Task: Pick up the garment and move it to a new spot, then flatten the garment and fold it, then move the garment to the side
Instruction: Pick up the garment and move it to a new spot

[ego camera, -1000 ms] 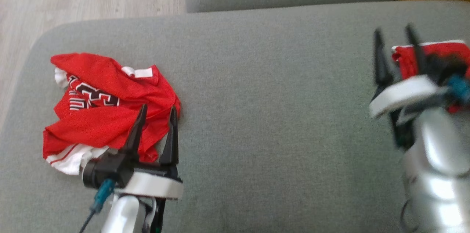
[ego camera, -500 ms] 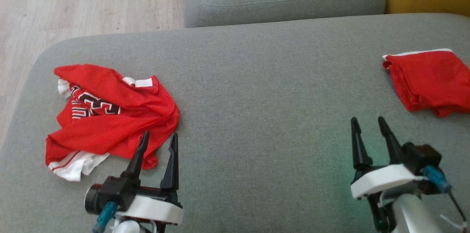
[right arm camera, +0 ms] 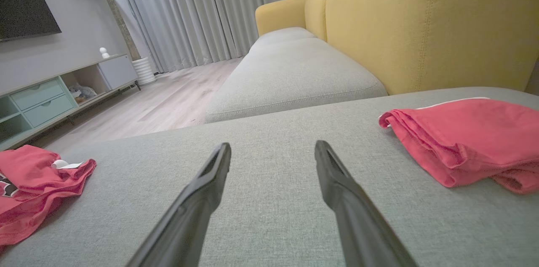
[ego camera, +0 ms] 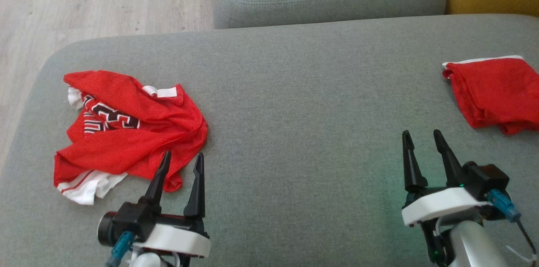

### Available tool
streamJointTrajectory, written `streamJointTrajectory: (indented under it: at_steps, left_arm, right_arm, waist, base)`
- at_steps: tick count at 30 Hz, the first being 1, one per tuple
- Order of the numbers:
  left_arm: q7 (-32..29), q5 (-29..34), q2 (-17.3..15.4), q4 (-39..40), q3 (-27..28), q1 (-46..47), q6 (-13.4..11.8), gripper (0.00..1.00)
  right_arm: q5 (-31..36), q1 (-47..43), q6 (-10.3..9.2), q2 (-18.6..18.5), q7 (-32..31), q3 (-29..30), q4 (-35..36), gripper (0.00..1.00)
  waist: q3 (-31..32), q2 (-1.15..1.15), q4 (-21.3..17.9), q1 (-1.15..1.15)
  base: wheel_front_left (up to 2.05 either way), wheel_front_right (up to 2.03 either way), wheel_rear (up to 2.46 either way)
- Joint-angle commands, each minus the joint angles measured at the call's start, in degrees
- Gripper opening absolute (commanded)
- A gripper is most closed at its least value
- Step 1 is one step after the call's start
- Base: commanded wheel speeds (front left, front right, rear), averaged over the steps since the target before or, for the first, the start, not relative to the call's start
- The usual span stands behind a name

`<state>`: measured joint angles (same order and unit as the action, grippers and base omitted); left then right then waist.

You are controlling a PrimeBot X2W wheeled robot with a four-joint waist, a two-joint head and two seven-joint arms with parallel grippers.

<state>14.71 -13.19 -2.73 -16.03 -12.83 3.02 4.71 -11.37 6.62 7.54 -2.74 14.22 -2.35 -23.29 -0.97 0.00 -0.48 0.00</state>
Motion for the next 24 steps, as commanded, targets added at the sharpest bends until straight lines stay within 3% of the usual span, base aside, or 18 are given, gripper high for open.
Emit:
streamJointTrajectory:
  at_steps: [1,7,24]
  left_arm:
    - [0.3,-0.5,-0.1,1.6,1.8,2.0,-0.2,1.00]
    - [0.3,0.3,-0.1,1.9,3.5,2.3,-0.6,1.00]
    - [0.3,0.9,-0.1,1.4,4.7,-0.7,-0.1,1.00]
  right_arm:
    - [-0.4,1.7,-0.05,-0.1,0.8,-1.7,2.1,1.00]
    - [-0.2,0.7,-0.05,-0.1,0.8,-4.4,3.3,1.00]
    - [-2.9,-1.8,-0.05,-0.1,0.8,-9.9,3.9,1.00]
  waist:
    - [0.0,0.00,0.2,0.00]
    - [0.6,0.00,2.6,0.00]
    - [3.8,0.00,16.1,0.00]
  base:
    - [0.00,0.00,0.00]
    - [0.00,0.00,0.00]
    - [0.00,0.00,0.00]
